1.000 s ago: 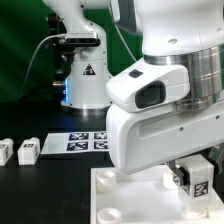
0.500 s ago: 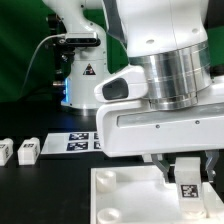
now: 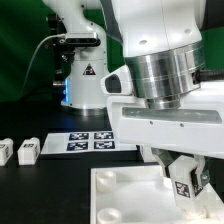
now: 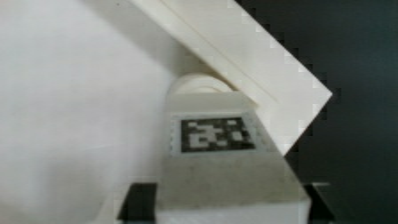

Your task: Assemble one leg

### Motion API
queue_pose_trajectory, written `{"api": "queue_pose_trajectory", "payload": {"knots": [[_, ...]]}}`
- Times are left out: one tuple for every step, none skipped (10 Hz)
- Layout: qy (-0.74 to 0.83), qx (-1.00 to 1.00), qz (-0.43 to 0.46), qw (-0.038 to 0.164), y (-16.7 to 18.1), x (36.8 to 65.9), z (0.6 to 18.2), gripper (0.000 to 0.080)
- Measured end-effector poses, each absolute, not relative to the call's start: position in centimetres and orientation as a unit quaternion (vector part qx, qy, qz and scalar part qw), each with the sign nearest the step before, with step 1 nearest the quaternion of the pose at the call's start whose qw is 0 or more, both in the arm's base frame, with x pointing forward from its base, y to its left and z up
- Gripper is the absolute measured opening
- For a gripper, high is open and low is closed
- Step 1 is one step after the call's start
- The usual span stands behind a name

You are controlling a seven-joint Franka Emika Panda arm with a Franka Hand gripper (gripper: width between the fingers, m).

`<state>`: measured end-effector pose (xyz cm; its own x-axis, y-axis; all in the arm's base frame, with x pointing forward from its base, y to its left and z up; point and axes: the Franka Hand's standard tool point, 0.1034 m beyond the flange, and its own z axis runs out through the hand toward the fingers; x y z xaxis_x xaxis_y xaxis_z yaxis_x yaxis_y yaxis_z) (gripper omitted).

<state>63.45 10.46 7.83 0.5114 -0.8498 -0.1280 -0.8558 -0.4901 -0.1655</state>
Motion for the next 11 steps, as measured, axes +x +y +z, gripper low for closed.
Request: {"api": "queue_pose_trajectory", "payload": {"knots": [[0.568,-0.816,0.014,0.109,10.9,63.1,7.9,0.0294],[0.623,-0.773,0.016,0.116,11.5,62.8,7.8,0.0294],[0.68,-0.723,0.028,0.123,12.0,62.8,7.8,0.0294],[0.724,-0.676,0.038,0.128,12.4,62.9,7.8,0.0294],[0.737,-0.662,0.042,0.13,12.6,62.9,7.8,0.0294],[0.722,-0.678,0.04,0.131,12.6,62.9,7.8,0.0294],[0.721,-0.679,0.041,0.132,12.7,62.8,7.8,0.0367],[0.708,-0.693,0.038,0.132,12.7,62.8,7.8,0.0563],[0.686,-0.715,0.033,0.134,12.6,62.9,7.7,0.0563],[0.661,-0.737,0.023,0.14,12.1,63.2,7.8,0.0636],[0.605,-0.785,0.023,0.131,12.3,63.1,7.9,0.0636]]}}
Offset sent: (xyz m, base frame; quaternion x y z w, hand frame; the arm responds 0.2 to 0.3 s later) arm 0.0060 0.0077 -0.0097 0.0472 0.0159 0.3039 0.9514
